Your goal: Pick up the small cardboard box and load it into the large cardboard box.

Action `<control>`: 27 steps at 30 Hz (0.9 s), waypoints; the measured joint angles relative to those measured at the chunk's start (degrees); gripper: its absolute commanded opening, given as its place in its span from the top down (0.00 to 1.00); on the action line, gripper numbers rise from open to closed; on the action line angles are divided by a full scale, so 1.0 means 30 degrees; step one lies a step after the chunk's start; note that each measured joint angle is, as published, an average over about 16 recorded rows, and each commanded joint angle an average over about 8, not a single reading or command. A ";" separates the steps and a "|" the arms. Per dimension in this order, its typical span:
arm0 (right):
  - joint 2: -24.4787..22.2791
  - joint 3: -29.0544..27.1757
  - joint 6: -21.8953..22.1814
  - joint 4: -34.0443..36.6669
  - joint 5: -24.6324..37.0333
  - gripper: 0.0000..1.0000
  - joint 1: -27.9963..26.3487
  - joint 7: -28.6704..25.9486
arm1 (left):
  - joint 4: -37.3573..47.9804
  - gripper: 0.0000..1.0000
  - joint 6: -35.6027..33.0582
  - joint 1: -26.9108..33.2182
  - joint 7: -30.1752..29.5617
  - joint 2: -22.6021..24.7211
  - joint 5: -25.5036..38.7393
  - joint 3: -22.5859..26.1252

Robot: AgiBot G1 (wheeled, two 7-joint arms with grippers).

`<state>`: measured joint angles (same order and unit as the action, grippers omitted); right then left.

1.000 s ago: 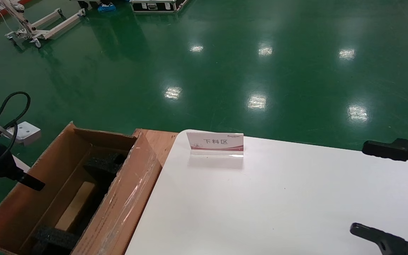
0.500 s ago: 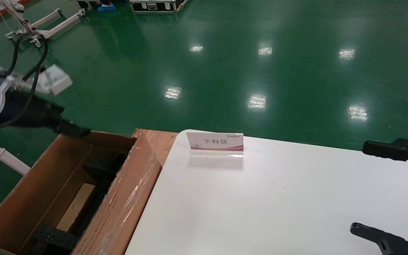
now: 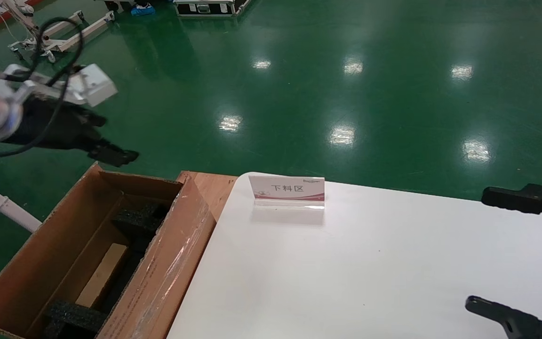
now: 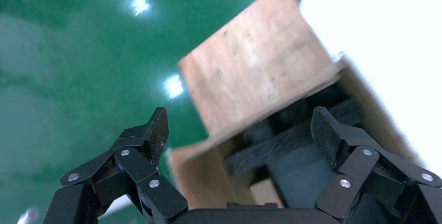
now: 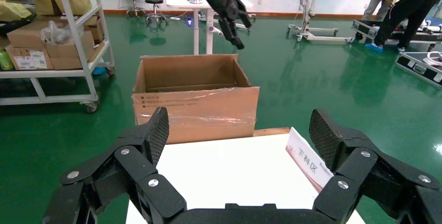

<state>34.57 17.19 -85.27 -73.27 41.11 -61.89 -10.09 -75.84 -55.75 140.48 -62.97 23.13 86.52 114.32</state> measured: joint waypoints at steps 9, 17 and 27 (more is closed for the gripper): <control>0.0001 -0.0006 -0.0001 0.0004 0.0005 0.00 0.0002 -0.0001 | 0.0096 0.00 -0.1514 -0.4004 0.2658 0.0614 -0.2263 -0.5012; 0.0014 -0.0043 -0.0010 -0.0005 0.0028 0.00 0.0015 -0.0021 | 0.0208 0.00 -0.2958 -0.7808 0.5173 0.1185 -0.4416 -0.9746; 0.0039 -0.0109 -0.0034 -0.0023 0.0070 0.00 0.0033 -0.0058 | 0.0348 0.00 -0.4760 -1.2553 0.8311 0.1897 -0.7102 -1.5652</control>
<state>34.69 16.86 -85.37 -73.34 41.32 -61.79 -10.27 -74.80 -70.03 102.82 -38.04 28.82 65.22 67.37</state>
